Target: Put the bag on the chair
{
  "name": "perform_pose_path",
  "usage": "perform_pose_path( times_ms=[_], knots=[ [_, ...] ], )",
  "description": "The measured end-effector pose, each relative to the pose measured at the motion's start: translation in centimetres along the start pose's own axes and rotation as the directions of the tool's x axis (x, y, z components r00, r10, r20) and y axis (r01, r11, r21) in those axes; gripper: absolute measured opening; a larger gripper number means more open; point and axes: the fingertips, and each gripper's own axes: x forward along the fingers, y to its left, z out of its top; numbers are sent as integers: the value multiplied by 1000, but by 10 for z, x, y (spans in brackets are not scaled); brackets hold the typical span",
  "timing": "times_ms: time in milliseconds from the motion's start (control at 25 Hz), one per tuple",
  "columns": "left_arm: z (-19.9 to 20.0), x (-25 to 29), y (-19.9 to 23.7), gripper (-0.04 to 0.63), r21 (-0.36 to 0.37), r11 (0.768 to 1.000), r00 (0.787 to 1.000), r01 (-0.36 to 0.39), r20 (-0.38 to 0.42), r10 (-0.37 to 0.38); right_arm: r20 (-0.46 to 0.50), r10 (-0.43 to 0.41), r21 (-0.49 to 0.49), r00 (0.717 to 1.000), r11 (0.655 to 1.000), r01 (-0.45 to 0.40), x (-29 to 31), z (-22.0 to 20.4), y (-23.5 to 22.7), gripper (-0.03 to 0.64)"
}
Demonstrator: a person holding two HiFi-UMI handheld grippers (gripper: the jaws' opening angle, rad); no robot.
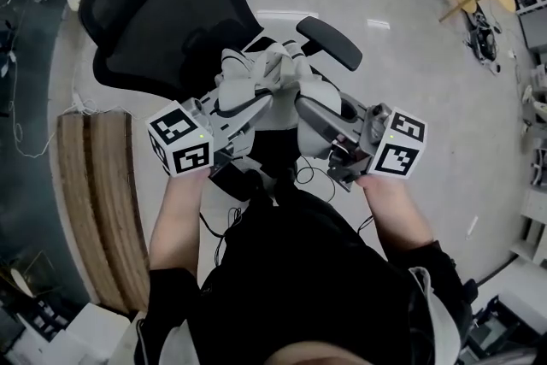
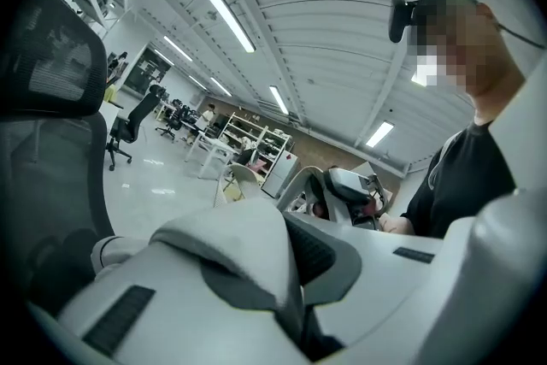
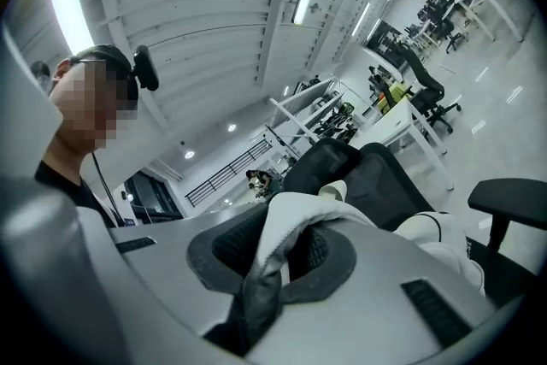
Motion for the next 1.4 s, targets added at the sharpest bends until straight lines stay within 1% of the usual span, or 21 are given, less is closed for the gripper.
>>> perform_pose_path(
  times_ms=[80, 200, 240, 320, 400, 480, 600, 680, 760, 840, 920, 1000, 1040, 1200, 1280, 1400],
  knots=[
    [-13, -3, 17, 26, -32, 999, 1000, -16, -14, 15, -34, 4, 35, 999, 999, -3, 9, -15, -13, 61],
    [-54, 10, 37, 26, -139, 988, 996, -60, -67, 51, -109, -20, 132, 994, 991, 34, 1, -50, -41, 61],
    [-68, 14, 39, 26, -164, 984, 995, -72, -83, 59, -122, -23, 161, 992, 986, 43, -3, -61, -48, 61],
    [-81, 15, 37, 25, -170, 983, 995, -74, -74, 62, -107, -3, 197, 994, 980, 24, -8, -69, -54, 61],
    [-79, 12, 38, 26, -163, 984, 997, -68, -43, 62, -75, 15, 209, 997, 978, 1, -8, -65, -57, 61],
    [-80, 11, 39, 26, -152, 985, 997, -81, -32, 77, -66, 18, 210, 998, 978, -4, -6, -63, -59, 61],
    [-77, 8, 37, 26, -152, 983, 995, -102, -1, 103, -64, 12, 186, 998, 983, 0, -5, -60, -56, 61],
    [-62, 6, 35, 26, -169, 980, 993, -106, 37, 114, -63, 14, 150, 998, 989, -4, -3, -51, -50, 61],
    [-45, 3, 36, 26, -170, 978, 989, -124, 62, 136, -59, 31, 115, 998, 993, -24, 3, -41, -41, 61],
    [-29, -4, 34, 26, -152, 979, 985, -139, 83, 153, -51, 62, 87, 997, 995, -57, 10, -30, -28, 61],
    [-14, -12, 28, 26, -123, 983, 983, -137, 105, 150, -40, 94, 64, 995, 994, -91, 14, -21, -13, 61],
    [-9, -15, 30, 25, -101, 986, 983, -136, 111, 147, -36, 101, 45, 994, 994, -99, 17, -16, -12, 61],
    [-11, -13, 37, 26, -100, 985, 983, -142, 104, 153, -43, 90, 32, 995, 996, -89, 20, -17, -21, 61],
    [-27, 2, 95, 26, -106, 977, 981, -185, 39, 190, -110, 18, -21, 994, 1000, -20, 45, -12, -90, 61],
    [-23, 5, 110, 26, -100, 976, 980, -193, 35, 197, -127, 17, -50, 992, 998, -24, 53, -6, -103, 61],
    [-12, 4, 126, 26, -104, 976, 979, -192, 54, 198, -104, 27, -51, 994, 998, -33, 66, 7, -114, 61]
  ],
)
